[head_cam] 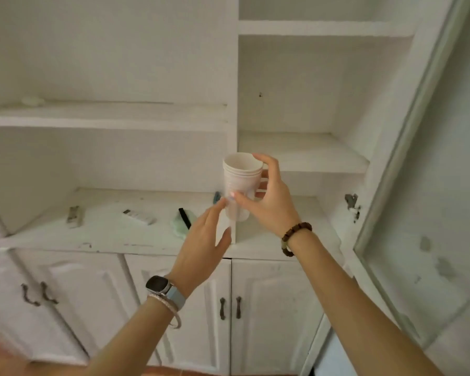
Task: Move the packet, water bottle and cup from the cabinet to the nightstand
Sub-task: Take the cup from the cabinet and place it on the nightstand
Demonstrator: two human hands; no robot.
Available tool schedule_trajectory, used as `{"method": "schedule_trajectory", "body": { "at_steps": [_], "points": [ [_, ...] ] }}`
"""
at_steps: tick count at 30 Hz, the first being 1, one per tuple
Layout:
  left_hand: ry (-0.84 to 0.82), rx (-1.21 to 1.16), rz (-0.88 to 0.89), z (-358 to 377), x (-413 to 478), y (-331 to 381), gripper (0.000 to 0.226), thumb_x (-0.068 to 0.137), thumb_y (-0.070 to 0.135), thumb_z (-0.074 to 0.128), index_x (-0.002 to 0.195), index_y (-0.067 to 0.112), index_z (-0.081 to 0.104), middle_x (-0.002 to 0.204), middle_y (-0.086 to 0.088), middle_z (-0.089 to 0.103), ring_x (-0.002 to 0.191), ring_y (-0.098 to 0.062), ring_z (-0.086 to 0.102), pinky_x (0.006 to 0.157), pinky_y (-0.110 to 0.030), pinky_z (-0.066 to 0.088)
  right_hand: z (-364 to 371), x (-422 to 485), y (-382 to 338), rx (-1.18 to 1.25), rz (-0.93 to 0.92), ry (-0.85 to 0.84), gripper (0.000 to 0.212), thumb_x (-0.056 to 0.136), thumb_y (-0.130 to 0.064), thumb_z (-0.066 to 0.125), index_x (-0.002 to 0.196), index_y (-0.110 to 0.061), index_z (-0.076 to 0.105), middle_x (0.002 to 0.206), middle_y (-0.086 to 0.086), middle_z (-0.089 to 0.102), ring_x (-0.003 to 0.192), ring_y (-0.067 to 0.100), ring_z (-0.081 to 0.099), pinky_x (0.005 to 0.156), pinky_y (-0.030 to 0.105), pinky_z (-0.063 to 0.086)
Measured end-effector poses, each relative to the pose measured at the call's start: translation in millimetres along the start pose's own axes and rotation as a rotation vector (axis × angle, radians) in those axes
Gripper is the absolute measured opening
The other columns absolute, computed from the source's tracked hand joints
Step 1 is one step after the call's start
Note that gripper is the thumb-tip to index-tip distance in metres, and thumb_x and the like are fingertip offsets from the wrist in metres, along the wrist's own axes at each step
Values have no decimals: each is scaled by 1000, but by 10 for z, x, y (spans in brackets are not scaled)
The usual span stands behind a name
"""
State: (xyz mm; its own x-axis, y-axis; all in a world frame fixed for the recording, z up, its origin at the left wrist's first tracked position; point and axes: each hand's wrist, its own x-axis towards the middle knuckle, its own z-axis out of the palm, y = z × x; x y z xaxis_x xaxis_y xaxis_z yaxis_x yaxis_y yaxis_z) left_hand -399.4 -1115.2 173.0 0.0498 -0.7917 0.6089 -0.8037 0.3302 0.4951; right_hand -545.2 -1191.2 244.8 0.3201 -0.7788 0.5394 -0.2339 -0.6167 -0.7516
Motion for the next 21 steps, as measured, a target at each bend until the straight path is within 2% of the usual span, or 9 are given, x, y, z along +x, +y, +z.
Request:
{"method": "schedule_trajectory", "body": {
  "at_steps": [3,5,9,11,13,17,21],
  "points": [
    [26,7,-109,-254,-495,-110,55,94,23,51,145,27,29,143,7,44,129,-8,41,107,-27,35,379,-299,-129,62,-26,-93,79,76,-30,81,138,-31,33,122,-14,47,107,4,54,82,11,49],
    [37,4,-171,-421,-836,-178,55,95,22,51,144,28,29,143,9,43,131,-6,39,108,-26,33,632,-505,-218,89,-44,-149,79,76,-31,80,138,-31,32,122,-16,46,110,6,53,85,13,50],
    [80,38,-315,-750,-1537,-252,51,95,22,51,142,27,32,142,13,43,128,3,38,102,-5,25,1151,-945,-399,150,-57,-266,79,75,-32,81,138,-32,33,125,-13,48,112,6,52,91,21,51],
    [111,49,-380,-916,-1884,-281,49,95,20,51,140,25,35,139,13,44,124,10,38,98,0,25,1415,-1167,-510,185,-59,-333,79,75,-31,81,138,-32,33,126,-15,47,114,4,51,92,20,50],
    [146,54,-448,-1099,-2225,-304,48,95,20,51,139,27,36,137,17,45,122,16,37,97,-1,27,1681,-1387,-642,216,-68,-402,79,75,-30,81,138,-31,33,126,-16,47,113,3,51,92,21,51],
    [244,62,-597,-1507,-2910,-304,45,94,17,52,137,25,40,131,23,46,108,16,46,91,-1,32,2210,-1866,-994,271,-91,-540,78,75,-28,81,138,-31,34,130,-16,47,113,2,52,92,22,52],
    [342,69,-733,-1962,-3658,-230,45,93,13,53,136,21,43,132,17,50,120,14,43,97,-3,31,2683,-2452,-1461,352,-79,-657,78,75,-23,82,136,-35,35,128,-19,48,112,1,53,93,23,52]
  ]
}}
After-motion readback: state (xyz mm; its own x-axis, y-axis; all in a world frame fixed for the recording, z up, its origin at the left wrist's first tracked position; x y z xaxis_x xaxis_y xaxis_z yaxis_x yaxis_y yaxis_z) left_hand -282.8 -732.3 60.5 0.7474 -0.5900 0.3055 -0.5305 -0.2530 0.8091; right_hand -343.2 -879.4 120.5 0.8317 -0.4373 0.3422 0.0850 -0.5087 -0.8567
